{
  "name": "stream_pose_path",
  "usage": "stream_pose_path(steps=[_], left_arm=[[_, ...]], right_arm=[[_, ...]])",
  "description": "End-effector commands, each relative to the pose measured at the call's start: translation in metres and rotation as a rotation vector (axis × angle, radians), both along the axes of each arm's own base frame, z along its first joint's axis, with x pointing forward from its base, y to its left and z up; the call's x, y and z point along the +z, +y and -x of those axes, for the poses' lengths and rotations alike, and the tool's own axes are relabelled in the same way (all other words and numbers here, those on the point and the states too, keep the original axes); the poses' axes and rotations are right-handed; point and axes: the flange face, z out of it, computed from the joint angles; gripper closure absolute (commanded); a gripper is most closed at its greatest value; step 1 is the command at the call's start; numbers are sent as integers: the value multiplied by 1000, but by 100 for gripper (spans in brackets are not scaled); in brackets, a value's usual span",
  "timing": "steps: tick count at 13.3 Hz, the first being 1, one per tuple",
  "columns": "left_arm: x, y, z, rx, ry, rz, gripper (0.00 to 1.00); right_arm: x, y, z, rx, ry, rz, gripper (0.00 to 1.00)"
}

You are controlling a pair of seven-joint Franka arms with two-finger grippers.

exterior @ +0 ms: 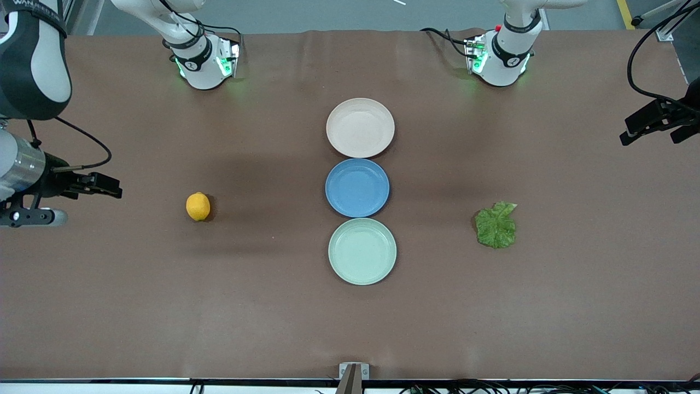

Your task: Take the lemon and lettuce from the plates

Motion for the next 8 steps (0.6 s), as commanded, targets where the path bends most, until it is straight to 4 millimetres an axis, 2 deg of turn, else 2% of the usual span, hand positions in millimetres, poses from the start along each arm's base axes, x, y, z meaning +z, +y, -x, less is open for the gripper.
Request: stream_pose_path(steps=[1,4,8], left_arm=[[3,2,1,-14,9,10,0],[2,6,1,-8,11,11,0],[2,3,1,-13,11,12,0]], right_arm=[[7,-2,29,17,-12,8,0],[3,0,49,18,4,7,0],[11,0,70,18,-9,4,0]])
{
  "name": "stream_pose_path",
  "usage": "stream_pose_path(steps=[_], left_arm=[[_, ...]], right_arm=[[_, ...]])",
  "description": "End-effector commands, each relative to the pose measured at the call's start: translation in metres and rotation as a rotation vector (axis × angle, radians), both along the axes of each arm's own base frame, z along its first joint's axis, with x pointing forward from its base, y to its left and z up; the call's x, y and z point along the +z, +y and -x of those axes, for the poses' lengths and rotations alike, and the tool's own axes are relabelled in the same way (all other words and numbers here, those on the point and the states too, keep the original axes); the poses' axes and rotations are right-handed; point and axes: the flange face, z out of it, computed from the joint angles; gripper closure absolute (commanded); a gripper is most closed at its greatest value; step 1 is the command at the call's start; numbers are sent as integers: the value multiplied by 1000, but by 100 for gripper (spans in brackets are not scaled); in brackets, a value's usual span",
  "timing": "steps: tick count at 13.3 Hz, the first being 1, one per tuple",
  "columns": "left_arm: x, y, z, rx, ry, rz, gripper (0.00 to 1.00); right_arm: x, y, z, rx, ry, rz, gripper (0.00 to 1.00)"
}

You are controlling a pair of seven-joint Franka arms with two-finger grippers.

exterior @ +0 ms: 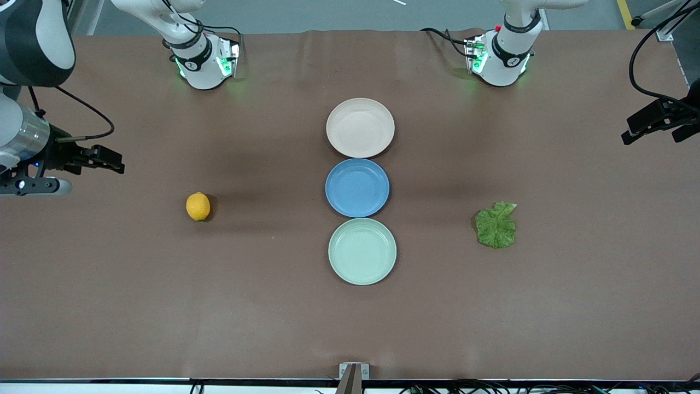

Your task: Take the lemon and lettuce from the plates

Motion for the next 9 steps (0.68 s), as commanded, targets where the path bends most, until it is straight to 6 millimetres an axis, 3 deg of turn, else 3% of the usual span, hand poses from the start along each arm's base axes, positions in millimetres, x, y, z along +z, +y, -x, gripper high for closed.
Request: stream_pose_path(steps=[1,9], left_arm=[[3,-1,0,-19,5,13,0],[4,-8,0,-22,3,13,0]], right_arm=[[9,0,28,15,-27,6,0],[24,-1,56,17,-63,5,0]])
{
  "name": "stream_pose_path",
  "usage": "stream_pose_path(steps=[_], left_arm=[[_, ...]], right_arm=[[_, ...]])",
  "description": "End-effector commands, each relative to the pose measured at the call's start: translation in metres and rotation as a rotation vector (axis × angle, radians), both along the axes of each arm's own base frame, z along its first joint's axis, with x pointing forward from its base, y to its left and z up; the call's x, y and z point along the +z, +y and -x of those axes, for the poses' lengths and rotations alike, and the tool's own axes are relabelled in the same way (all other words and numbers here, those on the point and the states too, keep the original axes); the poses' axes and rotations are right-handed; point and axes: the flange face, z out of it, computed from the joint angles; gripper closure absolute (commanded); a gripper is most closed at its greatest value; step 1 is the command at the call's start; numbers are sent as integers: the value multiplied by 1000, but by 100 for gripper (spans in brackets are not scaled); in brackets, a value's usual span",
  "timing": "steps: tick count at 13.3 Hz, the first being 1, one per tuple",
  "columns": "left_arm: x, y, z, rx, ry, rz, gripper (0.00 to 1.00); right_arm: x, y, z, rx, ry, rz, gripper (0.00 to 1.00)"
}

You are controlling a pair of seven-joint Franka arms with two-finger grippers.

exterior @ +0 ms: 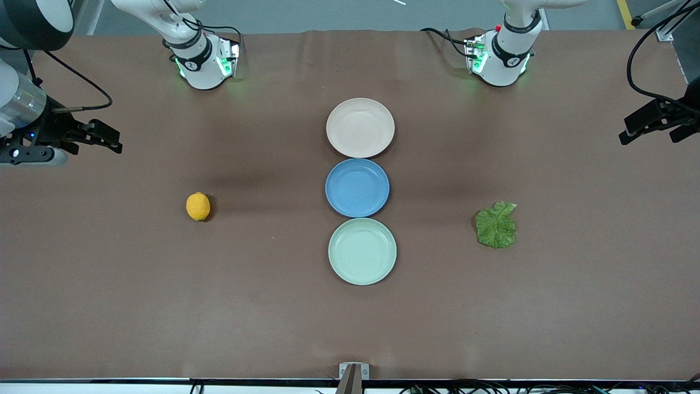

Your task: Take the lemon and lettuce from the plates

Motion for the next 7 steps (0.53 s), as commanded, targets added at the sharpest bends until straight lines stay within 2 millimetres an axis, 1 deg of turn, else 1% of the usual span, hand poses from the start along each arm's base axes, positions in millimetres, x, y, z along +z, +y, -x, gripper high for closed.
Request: stream_pose_path(steps=[1,3,5,7], left_arm=[[4,-4,0,-17,1,11,0],[3,-6,0,-18,3,11,0],[5,-12,0,-29,0,1,0],[6,-12,0,-28,-6,-2,0]], right_arm=[[4,-2,16,13,-22,8,0],[3,-2,15,14,-34,8,0],[4,1,15,17,-40,5,0],[4,2,15,15,-40,-5,0]])
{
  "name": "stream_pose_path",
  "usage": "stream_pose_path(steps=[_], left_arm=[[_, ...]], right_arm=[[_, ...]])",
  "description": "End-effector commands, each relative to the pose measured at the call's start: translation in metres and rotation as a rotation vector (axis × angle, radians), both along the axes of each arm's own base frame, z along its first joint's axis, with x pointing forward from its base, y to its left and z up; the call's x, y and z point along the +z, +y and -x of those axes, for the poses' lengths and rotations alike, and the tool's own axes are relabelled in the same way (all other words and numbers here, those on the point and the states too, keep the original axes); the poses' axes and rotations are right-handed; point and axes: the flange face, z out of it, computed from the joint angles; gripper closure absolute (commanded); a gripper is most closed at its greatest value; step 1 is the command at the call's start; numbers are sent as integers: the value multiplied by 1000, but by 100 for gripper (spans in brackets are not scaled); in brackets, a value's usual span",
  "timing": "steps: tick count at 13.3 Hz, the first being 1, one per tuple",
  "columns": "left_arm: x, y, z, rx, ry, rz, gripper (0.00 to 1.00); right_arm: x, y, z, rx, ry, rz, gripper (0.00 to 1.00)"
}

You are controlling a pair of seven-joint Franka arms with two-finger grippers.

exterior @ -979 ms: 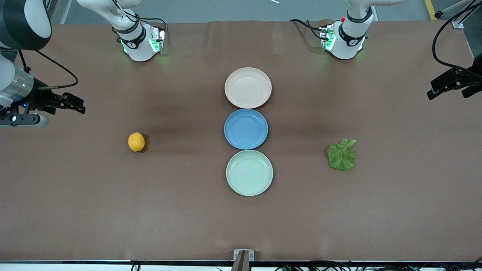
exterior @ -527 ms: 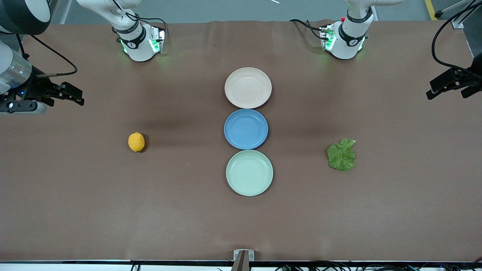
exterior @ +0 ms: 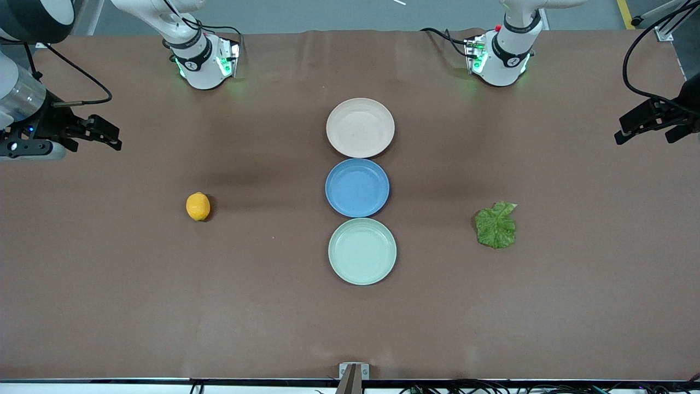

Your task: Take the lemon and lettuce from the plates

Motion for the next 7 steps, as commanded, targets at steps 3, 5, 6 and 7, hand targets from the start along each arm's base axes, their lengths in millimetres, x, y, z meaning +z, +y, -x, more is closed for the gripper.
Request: stream_pose_path(steps=[3,5,6,7], left_arm=[[7,-2,0,-8,-10,-1,0],[7,-2,0,-10,-12,-1,0],[6,-1,-1,-14,-10,-1,0],[6,-1,-1,-16,-12,-1,0]], right_arm=[[1,1,12,13,-11,-9,0],[0,2,12,15,-6,-9,0],[0,2,12,15,-3,-9,0],[1,2,12,14,-3,-11,0]])
